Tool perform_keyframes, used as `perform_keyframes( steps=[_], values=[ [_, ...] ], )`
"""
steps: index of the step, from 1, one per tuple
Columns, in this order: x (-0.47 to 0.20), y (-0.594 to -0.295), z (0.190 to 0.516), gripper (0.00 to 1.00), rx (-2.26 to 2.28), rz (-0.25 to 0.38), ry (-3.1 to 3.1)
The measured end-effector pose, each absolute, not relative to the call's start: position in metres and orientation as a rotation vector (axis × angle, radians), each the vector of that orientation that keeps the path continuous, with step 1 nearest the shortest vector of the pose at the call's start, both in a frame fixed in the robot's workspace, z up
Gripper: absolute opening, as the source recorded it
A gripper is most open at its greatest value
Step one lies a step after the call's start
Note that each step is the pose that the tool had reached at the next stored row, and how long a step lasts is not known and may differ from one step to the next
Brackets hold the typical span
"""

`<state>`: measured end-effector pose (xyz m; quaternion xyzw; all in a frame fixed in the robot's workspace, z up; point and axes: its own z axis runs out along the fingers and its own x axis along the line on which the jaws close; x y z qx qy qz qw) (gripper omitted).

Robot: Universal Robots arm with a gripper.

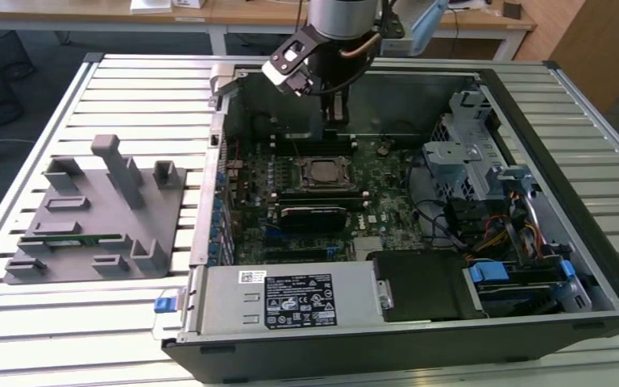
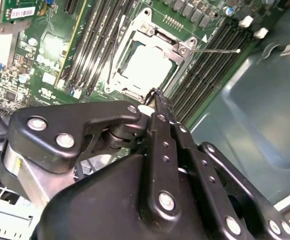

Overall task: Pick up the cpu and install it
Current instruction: 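Install the first cpu locking lever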

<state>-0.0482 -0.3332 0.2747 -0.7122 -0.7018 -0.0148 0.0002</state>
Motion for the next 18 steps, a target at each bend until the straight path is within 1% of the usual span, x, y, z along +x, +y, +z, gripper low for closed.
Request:
perform_keyframes(
  steps=[18],
  values=[
    [-0.0484, -0.3333, 0.2697, 0.11, -1.851, -0.045, -2.532]
  ],
)
